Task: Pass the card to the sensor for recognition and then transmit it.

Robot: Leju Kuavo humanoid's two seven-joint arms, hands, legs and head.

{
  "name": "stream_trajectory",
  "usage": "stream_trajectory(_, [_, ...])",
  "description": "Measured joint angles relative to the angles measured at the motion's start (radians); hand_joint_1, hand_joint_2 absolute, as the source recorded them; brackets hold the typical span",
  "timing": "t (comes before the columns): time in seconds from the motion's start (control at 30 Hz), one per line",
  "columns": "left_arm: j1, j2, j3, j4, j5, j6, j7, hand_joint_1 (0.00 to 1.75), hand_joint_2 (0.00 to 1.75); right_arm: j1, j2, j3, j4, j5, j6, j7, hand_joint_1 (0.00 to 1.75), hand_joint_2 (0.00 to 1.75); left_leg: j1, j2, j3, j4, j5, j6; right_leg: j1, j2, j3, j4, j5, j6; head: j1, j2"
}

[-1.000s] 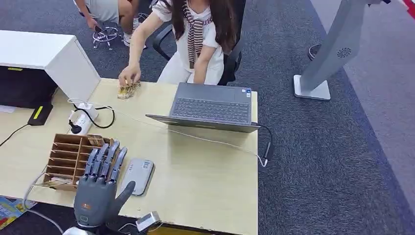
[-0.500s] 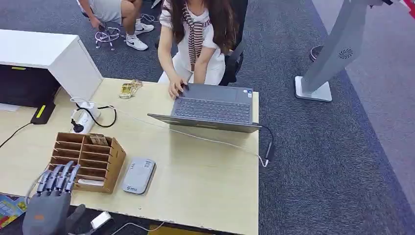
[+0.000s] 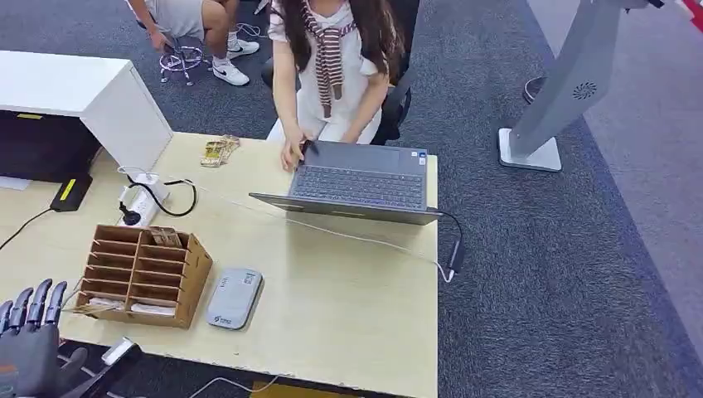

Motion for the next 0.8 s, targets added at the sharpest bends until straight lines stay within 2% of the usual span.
stream_trajectory(0.3, [-0.021,-0.01,0.032,0.03,0.0,0.001,0.0,0.0,1.75,-0.001,0.0,0.006,0.0,0.003,0.0,0.002,0.0,0.0,0.0,0.0,0.0,0.0,0.0,0.0,0.0,0.0,0.0,0.0,0.0,0.0,0.0,0.0])
stream_trajectory(0.63, [-0.1,-0.007,0.071,0.103,-0.02,0.0,-0.003,0.0,1.75,-0.005,0.0,0.026,0.0,0.021,0.004,0.012,0.0,0.0,0.0,0.0,0.0,0.0,0.0,0.0,0.0,0.0,0.0,0.0,0.0,0.0,0.0,0.0])
stream_trajectory(0.8, [-0.129,0.001,0.069,0.121,-0.041,-0.012,0.023,0.0,1.75,-0.006,0.0,0.036,0.0,0.026,0.014,0.015,0.0,0.0,0.0,0.0,0.0,0.0,0.0,0.0,0.0,0.0,0.0,0.0,0.0,0.0,0.0,0.0])
